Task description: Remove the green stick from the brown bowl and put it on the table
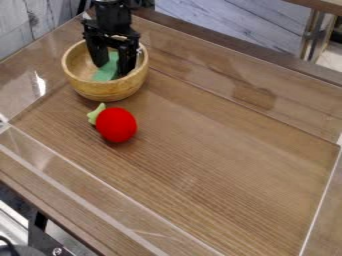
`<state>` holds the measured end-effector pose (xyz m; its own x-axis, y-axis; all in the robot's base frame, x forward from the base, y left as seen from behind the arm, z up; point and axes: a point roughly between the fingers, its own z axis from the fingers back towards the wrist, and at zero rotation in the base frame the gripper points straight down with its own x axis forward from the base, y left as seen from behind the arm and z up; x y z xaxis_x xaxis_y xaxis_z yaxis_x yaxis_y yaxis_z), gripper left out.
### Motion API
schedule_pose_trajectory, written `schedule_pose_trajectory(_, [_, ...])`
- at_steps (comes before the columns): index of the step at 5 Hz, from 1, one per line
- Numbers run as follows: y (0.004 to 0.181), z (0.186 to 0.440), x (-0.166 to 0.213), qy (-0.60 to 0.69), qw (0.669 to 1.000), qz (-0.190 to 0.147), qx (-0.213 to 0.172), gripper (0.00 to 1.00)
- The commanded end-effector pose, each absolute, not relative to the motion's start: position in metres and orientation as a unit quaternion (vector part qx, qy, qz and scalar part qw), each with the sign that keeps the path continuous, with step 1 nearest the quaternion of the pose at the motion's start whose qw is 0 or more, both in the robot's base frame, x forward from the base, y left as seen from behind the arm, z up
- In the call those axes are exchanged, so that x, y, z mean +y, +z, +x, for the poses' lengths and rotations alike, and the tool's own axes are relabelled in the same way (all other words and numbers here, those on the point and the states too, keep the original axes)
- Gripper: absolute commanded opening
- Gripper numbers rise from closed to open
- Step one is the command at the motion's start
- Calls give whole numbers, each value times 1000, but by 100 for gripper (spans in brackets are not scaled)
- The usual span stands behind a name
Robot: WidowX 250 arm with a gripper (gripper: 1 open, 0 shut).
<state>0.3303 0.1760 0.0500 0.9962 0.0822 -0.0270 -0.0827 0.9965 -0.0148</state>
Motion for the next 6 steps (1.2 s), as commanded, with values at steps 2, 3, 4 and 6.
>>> schedule_pose_trajectory(2, [55,340,187,52,999,6,-7,100])
schedule_pose_trajectory(3, [49,342,189,54,998,7,-5,100])
schedule_pose_trajectory(4, [47,344,189,56,998,7,-4,0])
schedule_pose_trajectory(6, [63,343,188,63,998,-2,-17,0])
